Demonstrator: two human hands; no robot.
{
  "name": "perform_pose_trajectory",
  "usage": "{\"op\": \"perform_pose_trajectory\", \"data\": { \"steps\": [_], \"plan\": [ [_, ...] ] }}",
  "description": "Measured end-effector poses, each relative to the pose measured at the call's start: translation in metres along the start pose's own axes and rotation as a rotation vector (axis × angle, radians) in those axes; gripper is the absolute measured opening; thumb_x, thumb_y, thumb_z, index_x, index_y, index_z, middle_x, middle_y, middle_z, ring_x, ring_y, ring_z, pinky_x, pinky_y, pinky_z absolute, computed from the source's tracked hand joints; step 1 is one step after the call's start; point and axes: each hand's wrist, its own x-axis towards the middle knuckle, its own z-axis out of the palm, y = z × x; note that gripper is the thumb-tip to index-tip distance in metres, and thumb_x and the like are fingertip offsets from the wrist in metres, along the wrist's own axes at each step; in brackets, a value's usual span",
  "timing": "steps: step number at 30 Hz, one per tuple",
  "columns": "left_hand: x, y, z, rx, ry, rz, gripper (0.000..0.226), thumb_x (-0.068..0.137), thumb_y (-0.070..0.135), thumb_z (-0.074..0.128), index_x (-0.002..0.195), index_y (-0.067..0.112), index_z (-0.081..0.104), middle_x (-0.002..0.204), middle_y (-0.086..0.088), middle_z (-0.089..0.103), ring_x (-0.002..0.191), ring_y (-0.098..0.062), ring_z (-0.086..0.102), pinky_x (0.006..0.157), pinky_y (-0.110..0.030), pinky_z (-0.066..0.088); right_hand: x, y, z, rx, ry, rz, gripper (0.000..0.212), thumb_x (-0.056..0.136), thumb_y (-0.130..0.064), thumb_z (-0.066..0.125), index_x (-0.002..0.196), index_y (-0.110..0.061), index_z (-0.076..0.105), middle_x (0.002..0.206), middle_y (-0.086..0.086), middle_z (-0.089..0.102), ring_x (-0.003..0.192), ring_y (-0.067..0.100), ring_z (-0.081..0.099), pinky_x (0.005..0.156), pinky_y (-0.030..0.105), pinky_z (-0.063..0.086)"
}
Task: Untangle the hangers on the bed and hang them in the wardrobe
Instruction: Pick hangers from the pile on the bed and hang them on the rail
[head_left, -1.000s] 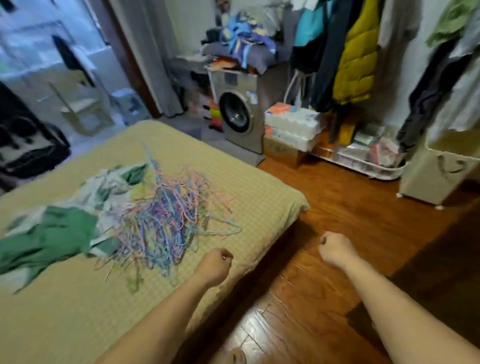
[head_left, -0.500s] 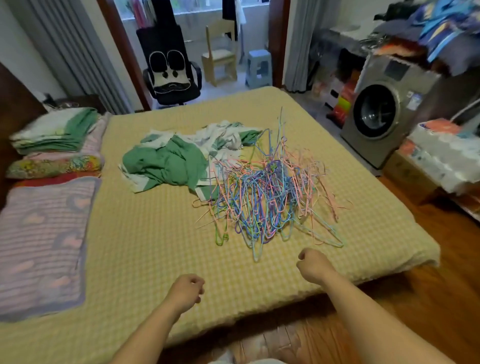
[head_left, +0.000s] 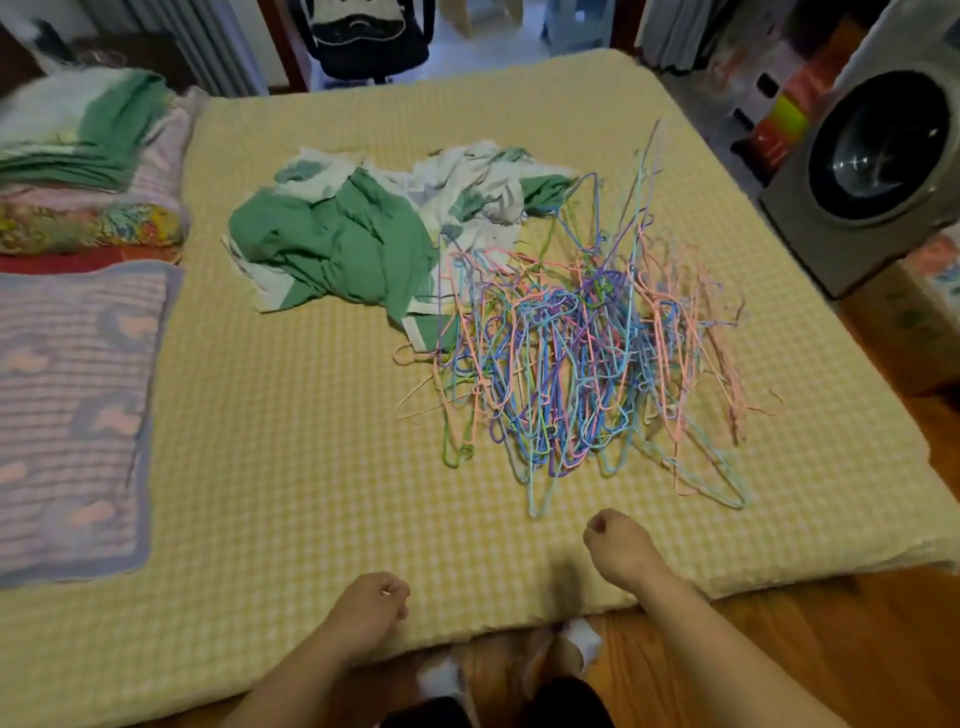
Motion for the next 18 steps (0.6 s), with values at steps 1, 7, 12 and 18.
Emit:
{"op": "perform_pose_trajectory", "data": {
  "steps": [1,7,12,18],
  "plan": [
    [0.006,0.004,0.000,-0.003,0.025,-0.013,0.019,0.099,0.015,0.054,0.091,0.010,0.070,0.077,-0.004,0.071,0.054,-0.013,0.056,0.051,-0.022,0.039,0.013,-0.006,-0.001,0.006,-0.019,-0.012,0.006,0.091,-0.019,0.054,0.087,-0.018,0.058,0.096,0.006,0.067,0.100,0.030,0.062,0.071,0.027,0.036],
    [0.077,0.043,-0.008,0.075,0.133,-0.006,0.020,0.101,0.021,0.051,0.107,0.016,0.069,0.107,-0.004,0.070,0.089,-0.018,0.065,0.077,-0.029,0.051,0.089,-0.049,0.007,-0.013,-0.086,-0.127,0.025,0.095,-0.019,0.049,0.070,-0.022,0.050,0.084,0.003,0.062,0.084,0.025,0.057,0.067,0.028,0.033],
    [0.198,0.042,-0.005,0.290,0.156,-0.041,0.042,0.101,0.020,0.046,0.142,0.011,0.049,0.144,-0.011,0.051,0.128,-0.028,0.052,0.099,-0.028,0.042,0.194,-0.096,0.028,-0.124,-0.063,-0.246,0.014,0.092,-0.019,0.050,0.083,-0.018,0.061,0.099,0.014,0.071,0.099,0.033,0.065,0.074,0.031,0.043],
    [0.274,-0.008,0.021,0.634,0.081,-0.058,0.061,0.099,0.032,0.039,0.157,0.027,0.021,0.161,-0.013,0.022,0.140,-0.033,0.040,0.109,-0.042,0.039,0.278,-0.152,0.040,-0.308,0.276,-0.207,0.034,0.093,-0.026,0.053,0.119,-0.004,0.055,0.122,0.023,0.062,0.114,0.042,0.060,0.090,0.041,0.050]
  ]
}}
